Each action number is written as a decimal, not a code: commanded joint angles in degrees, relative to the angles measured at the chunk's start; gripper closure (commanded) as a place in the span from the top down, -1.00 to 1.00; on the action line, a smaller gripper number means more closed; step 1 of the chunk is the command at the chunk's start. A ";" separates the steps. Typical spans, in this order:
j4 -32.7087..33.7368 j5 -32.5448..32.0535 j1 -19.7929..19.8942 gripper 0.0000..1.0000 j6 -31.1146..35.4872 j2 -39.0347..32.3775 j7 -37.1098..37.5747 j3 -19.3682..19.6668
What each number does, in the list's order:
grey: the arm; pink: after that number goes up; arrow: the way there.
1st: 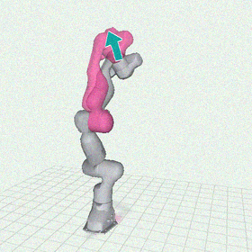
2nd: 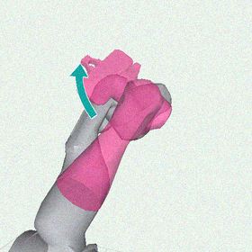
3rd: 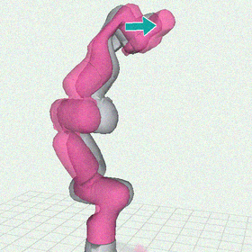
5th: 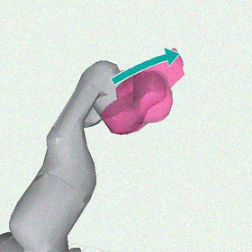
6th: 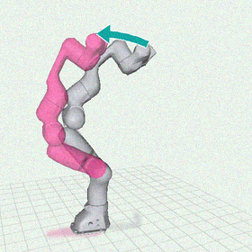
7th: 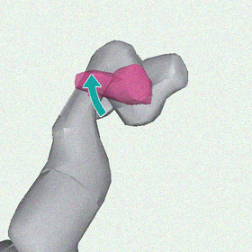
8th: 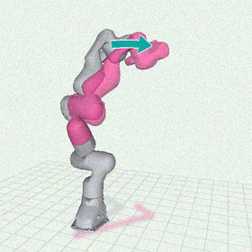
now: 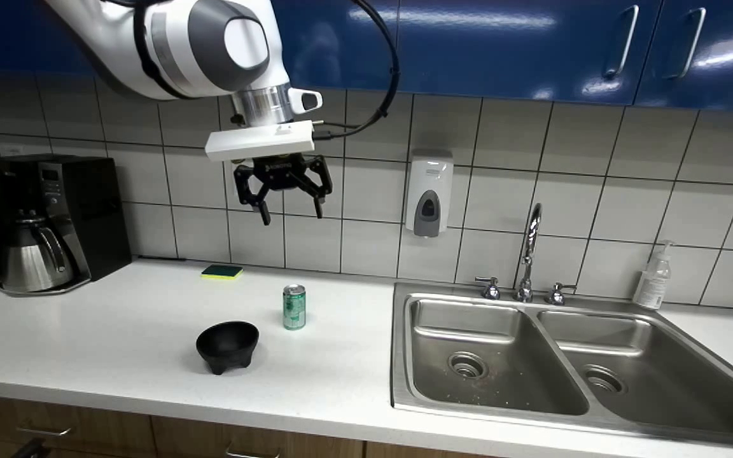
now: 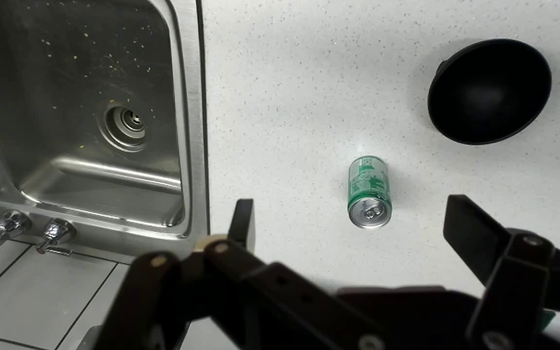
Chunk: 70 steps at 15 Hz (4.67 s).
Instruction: Put the green can in the black bowl
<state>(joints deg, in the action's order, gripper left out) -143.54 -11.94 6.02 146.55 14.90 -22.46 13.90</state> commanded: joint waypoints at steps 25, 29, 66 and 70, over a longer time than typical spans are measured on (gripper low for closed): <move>15.22 6.05 0.43 1.00 14.08 -31.97 5.86 -8.32; 18.65 6.03 0.57 1.00 13.63 -35.93 6.33 -8.79; 47.48 6.18 -0.67 1.00 -2.35 -61.41 12.60 -9.80; 49.27 6.34 -0.40 0.76 -3.18 -62.62 12.48 -9.97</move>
<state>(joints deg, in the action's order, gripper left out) -97.51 -5.77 5.03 146.03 -46.26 -11.10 4.49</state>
